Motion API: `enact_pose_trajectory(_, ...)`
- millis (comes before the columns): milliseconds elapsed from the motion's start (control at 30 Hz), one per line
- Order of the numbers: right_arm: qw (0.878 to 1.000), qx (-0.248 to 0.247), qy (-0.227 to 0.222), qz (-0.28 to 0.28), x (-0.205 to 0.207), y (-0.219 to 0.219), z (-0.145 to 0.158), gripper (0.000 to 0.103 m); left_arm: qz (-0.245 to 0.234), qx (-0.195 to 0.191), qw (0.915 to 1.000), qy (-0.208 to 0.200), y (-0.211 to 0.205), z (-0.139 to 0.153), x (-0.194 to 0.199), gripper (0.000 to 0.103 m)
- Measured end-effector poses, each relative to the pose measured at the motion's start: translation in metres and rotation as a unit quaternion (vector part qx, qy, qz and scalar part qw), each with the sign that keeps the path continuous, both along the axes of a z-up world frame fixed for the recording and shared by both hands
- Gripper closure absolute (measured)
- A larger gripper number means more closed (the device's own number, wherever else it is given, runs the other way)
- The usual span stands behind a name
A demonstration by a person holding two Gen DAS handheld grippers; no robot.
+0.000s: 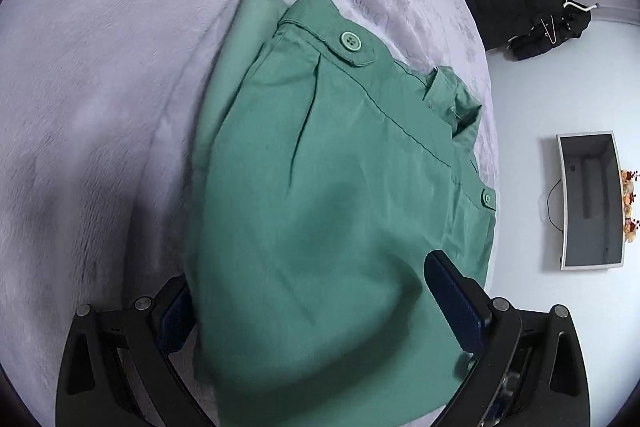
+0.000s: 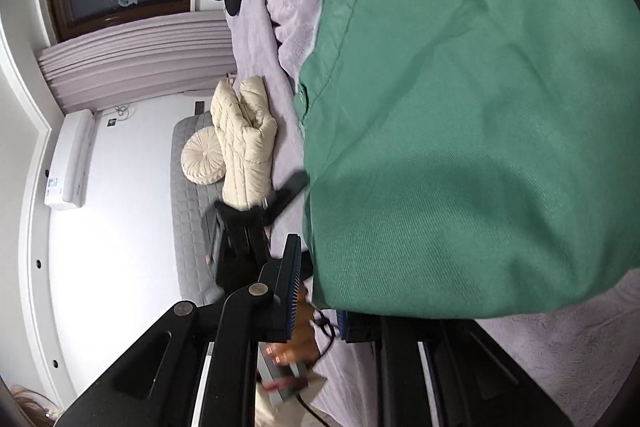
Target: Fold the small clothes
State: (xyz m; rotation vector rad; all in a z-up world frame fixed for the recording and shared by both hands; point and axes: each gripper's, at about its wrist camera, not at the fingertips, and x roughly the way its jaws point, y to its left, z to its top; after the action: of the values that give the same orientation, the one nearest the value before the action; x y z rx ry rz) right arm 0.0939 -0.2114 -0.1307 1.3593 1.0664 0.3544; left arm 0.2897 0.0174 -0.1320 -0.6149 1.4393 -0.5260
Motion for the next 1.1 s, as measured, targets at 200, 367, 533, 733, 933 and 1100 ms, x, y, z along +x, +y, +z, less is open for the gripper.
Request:
enact_pose_trajectory(200, 0.984, -0.082, 0.063, 0.148, -0.023, 0.007, -0.005, 0.080, -0.061, 0.085, 0.9945, -0.004, -0.034, -0.010, 0.008, 0.016)
enact_pose_trajectory(367, 0.967, -0.191, 0.061, 0.155, -0.032, -0.035, 0.024, 0.048, -0.075, 0.095, 0.9925, -0.016, -0.034, -0.004, 0.009, 0.070)
enact_pose_trajectory(533, 0.948, -0.303, 0.034, 0.090, -0.016, -0.078, 0.042, 0.074, -0.071, 0.094, 0.9922, -0.040, -0.038, 0.020, 0.006, 0.085)
enact_pose_trajectory(733, 0.926, -0.350, 0.070, 0.124, -0.010, -0.070, -0.017, 0.079, -0.074, 0.064, 0.9916, -0.084, -0.069, 0.075, -0.001, 0.085)
enact_pose_trajectory(933, 0.954, -0.282, 0.060, 0.082, -0.021, -0.094, -0.023, 0.079, -0.102, 0.059, 0.9842, -0.132, -0.127, 0.128, -0.008, 0.085)
enact_pose_trajectory(1100, 0.975, -0.213, 0.045, 0.054, -0.037, -0.121, -0.017, 0.077, -0.166, 0.091, 0.9654, -0.179, -0.211, 0.161, -0.020, 0.085)
